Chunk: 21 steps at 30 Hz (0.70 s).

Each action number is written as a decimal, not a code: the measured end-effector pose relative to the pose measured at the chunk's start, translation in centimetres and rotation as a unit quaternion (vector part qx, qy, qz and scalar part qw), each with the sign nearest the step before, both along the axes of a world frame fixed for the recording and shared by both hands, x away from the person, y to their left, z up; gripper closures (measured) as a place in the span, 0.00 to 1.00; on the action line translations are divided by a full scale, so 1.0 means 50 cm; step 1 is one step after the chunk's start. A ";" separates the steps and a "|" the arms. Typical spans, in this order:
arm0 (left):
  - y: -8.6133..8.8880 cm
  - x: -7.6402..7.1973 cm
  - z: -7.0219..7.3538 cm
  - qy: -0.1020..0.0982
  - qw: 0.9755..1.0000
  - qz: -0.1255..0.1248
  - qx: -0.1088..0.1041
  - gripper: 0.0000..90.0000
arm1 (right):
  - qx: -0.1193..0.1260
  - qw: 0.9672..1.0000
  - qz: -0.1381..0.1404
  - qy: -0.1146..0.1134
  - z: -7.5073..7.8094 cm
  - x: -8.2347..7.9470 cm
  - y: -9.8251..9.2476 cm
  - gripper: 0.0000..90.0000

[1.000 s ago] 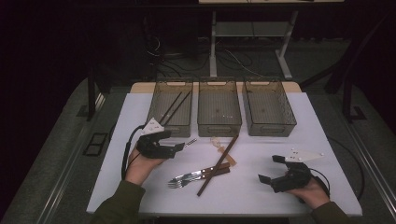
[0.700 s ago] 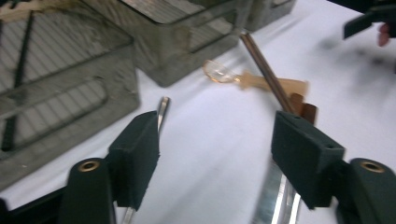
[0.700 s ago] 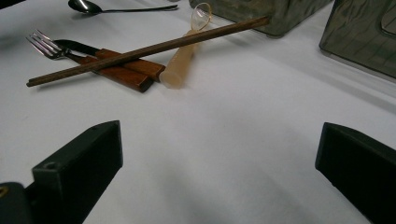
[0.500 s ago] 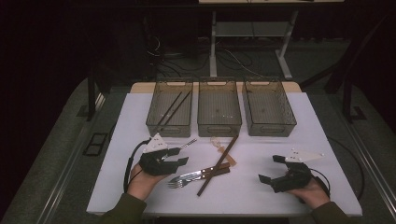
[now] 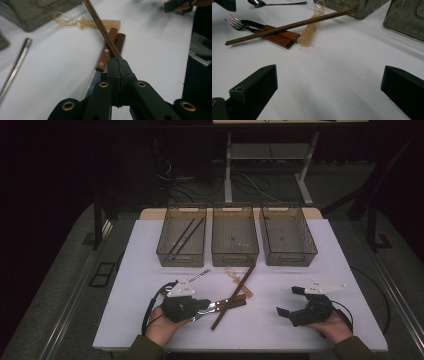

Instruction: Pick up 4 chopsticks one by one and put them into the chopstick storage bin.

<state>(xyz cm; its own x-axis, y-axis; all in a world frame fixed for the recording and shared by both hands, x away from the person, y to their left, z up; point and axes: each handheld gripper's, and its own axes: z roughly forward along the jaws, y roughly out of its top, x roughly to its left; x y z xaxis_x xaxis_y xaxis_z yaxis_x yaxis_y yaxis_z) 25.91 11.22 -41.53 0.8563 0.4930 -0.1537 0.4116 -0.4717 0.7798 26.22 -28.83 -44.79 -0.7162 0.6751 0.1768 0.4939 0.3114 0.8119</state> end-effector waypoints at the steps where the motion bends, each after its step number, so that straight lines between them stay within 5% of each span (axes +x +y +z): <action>1: -0.005 -0.001 -0.001 0.001 1.000 -0.007 0.002 0.99 | 0.000 1.000 0.000 0.000 0.000 0.000 0.000 0.01; 16: -0.067 -0.021 -0.028 0.023 0.998 -0.055 0.029 0.99 | -0.001 1.000 -0.001 0.003 -0.001 0.001 0.000 0.01; 21: -0.087 -0.023 -0.038 0.020 0.995 -0.085 0.056 0.99 | -0.002 1.000 -0.001 0.003 -0.001 0.001 0.001 0.01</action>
